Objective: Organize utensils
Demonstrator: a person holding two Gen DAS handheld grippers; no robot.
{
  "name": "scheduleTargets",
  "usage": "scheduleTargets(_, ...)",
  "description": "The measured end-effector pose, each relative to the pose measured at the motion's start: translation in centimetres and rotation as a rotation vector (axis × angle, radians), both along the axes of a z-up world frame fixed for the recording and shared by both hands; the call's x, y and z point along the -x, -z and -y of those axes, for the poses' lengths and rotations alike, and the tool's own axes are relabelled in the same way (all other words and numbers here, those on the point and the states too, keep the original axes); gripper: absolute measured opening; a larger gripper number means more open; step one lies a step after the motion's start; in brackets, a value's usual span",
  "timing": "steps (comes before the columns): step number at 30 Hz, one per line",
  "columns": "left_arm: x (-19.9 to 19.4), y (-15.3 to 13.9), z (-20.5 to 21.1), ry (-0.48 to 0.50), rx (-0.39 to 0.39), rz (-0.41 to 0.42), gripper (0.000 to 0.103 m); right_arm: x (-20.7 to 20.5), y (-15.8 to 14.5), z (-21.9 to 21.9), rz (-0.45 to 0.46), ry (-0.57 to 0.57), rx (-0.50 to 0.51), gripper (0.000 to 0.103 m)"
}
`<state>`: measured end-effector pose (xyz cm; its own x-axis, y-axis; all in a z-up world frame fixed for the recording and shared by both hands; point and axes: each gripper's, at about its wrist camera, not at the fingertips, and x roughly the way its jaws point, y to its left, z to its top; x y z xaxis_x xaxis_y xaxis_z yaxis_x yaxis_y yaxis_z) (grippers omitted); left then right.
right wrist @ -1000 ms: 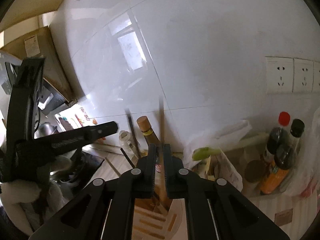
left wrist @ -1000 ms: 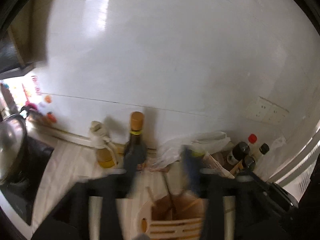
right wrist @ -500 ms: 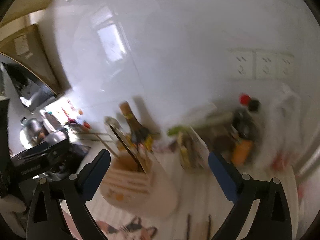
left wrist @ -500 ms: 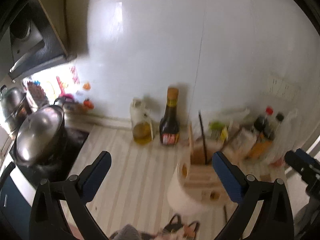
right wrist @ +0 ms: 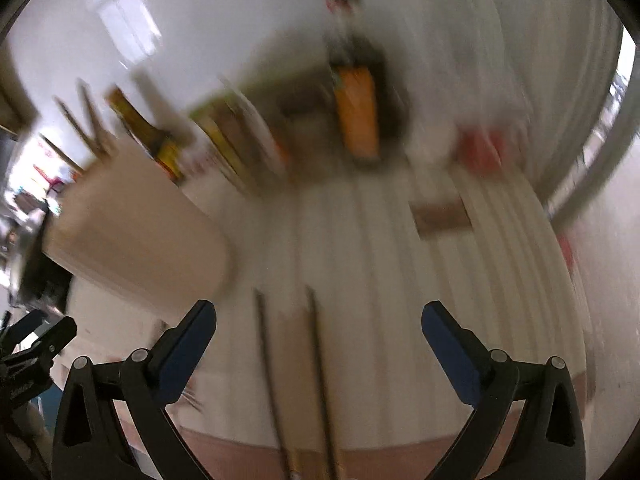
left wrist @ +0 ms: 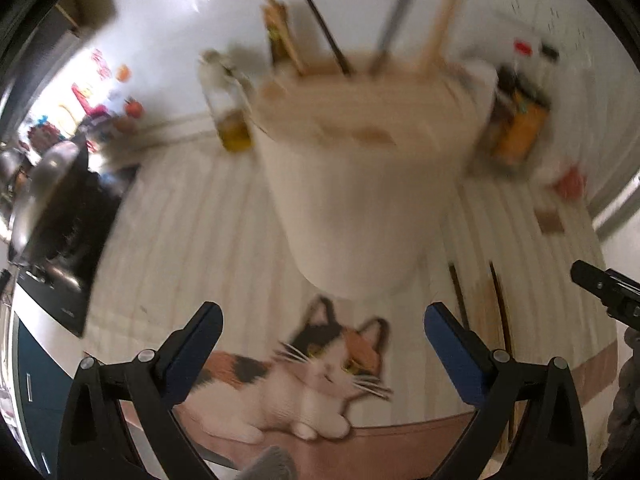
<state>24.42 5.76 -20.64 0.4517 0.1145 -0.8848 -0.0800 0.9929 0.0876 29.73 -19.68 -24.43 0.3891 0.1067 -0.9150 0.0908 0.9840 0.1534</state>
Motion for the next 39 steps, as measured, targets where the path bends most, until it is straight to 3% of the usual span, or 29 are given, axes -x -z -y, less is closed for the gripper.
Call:
scheduleTargets(2,0.0,1.4,1.1,0.008,0.001,-0.036,0.103,0.4,2.2,1.1,-0.086,0.008,-0.012,0.077)
scheduleTargets(3,0.1,2.3,1.8,0.011,-0.003,-0.057,0.103,0.5,3.0,1.3,-0.113,0.003,-0.013,0.061)
scheduleTargets(11,0.7,6.1,2.9,-0.006,-0.050,-0.147,0.103,2.0,9.0,-1.0,-0.281,-0.141,-0.022,0.042)
scheduleTargets(17,1.6,6.7,2.2,-0.049,-0.063,-0.167,0.103,3.4,10.3,-2.8,-0.301,-0.203,0.026,0.013)
scheduleTargets(21,2.0,6.7,2.1,-0.059,-0.052,-0.167,0.102,4.0,10.2,-3.2,-0.291,-0.191,0.021,0.011)
scheduleTargets(22,2.1,6.6,2.2,-0.054,-0.044,-0.162,0.102,4.1,9.8,-2.7,-0.282,-0.173,0.009,0.001)
scheduleTargets(28,2.1,7.1,3.4,0.003,0.008,-0.162,0.101,5.2,8.4,1.2,-0.282,-0.046,-0.083,0.000)
scheduleTargets(34,1.9,8.9,6.3,0.073,0.167,-0.229,0.071,6.2,7.6,2.7,-0.272,0.048,-0.138,0.000)
scheduleTargets(39,1.5,10.8,10.2,0.133,0.174,-0.258,0.052,6.5,7.1,4.2,-0.253,0.115,-0.137,0.001)
